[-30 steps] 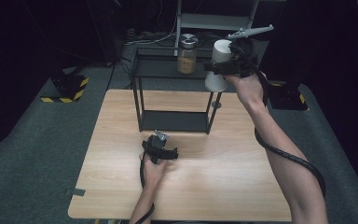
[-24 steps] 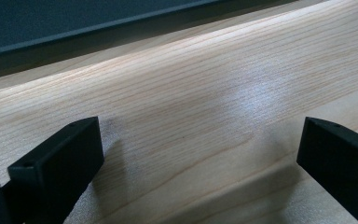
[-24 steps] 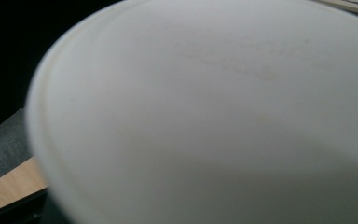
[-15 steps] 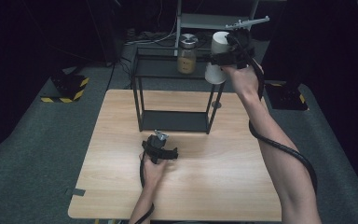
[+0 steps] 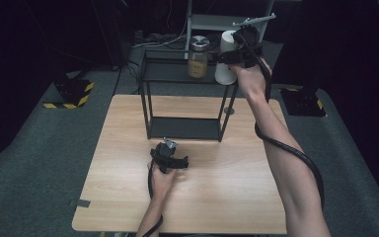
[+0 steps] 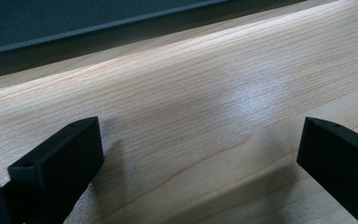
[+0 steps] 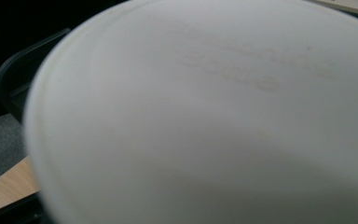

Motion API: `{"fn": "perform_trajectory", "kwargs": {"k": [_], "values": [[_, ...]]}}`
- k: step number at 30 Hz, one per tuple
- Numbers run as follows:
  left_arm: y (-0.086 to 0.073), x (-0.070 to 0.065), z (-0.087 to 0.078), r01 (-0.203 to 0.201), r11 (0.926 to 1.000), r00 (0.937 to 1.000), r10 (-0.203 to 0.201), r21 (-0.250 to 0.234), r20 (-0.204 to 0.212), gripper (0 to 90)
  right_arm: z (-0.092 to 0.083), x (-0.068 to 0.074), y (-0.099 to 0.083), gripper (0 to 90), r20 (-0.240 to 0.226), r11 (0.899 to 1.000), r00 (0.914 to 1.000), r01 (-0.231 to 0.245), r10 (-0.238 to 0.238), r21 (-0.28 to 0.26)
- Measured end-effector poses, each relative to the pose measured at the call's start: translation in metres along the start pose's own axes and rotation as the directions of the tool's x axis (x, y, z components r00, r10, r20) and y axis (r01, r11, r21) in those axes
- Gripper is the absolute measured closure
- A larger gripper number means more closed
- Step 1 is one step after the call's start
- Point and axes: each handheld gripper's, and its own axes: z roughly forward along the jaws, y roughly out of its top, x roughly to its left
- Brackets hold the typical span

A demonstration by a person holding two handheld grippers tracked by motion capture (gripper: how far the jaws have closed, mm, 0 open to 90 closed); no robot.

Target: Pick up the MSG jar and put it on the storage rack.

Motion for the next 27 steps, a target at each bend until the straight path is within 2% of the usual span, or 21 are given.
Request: {"fn": "perform_trajectory", "kwargs": {"k": [10,23,27], "values": [[0.001,-0.002,0.0,-0.005,1.0,1.0,0.005,0.004,-0.005,0.4,0.008,-0.001,0.004,33.9,0.035,1.0,0.9991,-0.025,0.025,-0.004],[0.0,0.0,0.0,-0.004,1.0,1.0,0.004,0.003,0.0,0.4,0.021,0.002,0.005,33.9,0.066,1.0,0.9977,-0.011,0.01,0.014],[0.001,-0.002,0.001,-0.007,1.0,1.0,0.007,0.003,-0.004,0.4,0.021,-0.003,0.001,33.9,0.055,1.0,0.9982,-0.025,0.025,-0.001]]}}
